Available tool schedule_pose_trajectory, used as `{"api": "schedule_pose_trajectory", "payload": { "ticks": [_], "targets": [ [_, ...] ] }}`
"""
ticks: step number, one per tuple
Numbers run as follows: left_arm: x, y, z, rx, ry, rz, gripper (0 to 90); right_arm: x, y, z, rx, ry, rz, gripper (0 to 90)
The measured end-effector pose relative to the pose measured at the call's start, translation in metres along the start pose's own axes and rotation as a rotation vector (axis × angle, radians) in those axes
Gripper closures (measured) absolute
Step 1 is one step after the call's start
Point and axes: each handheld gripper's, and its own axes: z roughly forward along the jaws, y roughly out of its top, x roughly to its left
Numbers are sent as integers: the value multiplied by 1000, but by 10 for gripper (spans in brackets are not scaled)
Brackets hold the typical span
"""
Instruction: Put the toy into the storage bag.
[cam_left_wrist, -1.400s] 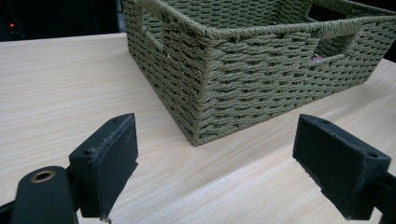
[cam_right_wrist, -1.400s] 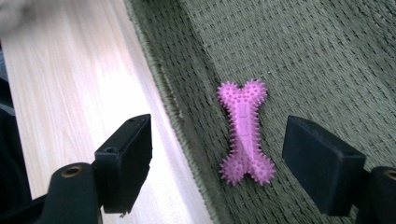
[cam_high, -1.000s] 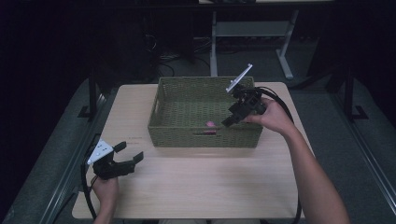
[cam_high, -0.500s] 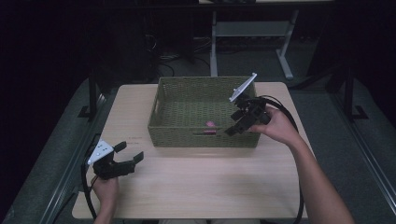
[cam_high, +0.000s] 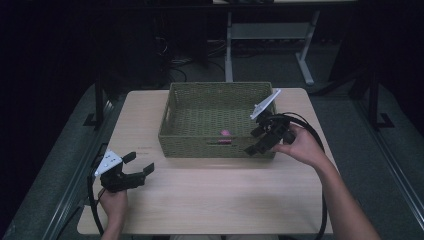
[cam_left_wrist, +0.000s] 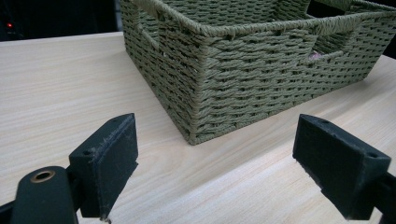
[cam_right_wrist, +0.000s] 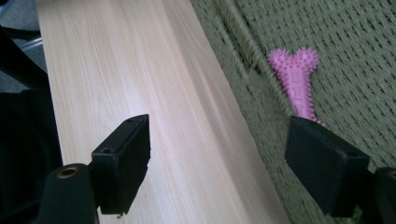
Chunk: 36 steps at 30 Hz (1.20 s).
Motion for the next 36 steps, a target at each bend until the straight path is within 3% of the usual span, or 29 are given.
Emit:
{"api": "schedule_pose_trajectory", "payload": {
  "ticks": [25,36],
  "targets": [
    [-2,0,1,7,-1,8,136,17,-49,22,-29,18,13,222],
    [-2,0,1,9,-1,7,136,16,-70,34,-23,28,52,223]
  ]
}}
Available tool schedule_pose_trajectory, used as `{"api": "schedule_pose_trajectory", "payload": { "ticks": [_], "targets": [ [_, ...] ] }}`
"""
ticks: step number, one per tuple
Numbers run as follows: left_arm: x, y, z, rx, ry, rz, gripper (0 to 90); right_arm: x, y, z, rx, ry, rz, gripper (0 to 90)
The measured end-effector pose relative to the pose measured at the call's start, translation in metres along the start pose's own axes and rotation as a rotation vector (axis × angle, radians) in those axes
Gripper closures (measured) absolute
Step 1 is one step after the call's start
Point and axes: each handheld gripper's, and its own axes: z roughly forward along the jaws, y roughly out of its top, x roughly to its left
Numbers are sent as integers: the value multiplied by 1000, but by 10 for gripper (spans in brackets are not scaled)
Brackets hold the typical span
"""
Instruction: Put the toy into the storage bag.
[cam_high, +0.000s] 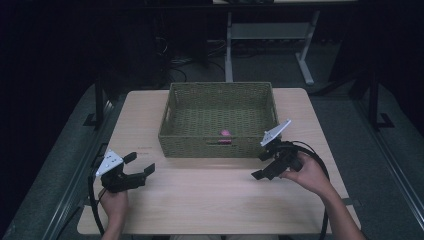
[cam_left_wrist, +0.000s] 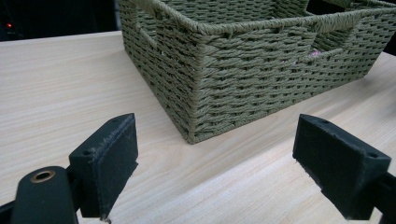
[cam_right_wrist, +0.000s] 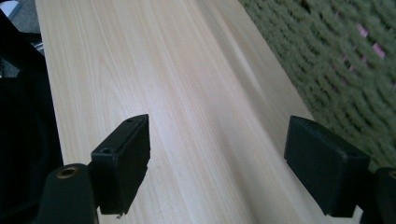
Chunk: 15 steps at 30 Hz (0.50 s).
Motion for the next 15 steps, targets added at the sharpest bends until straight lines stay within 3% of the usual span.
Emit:
{"api": "schedule_pose_trajectory", "payload": {
  "ticks": [9,15],
  "targets": [
    [-1,0,0,0,-6,7,136,13,-21,3,-5,-36,3,222],
    [-2,0,1,3,-7,7,136,34,-42,0,-21,-100,-4,216]
  ]
}}
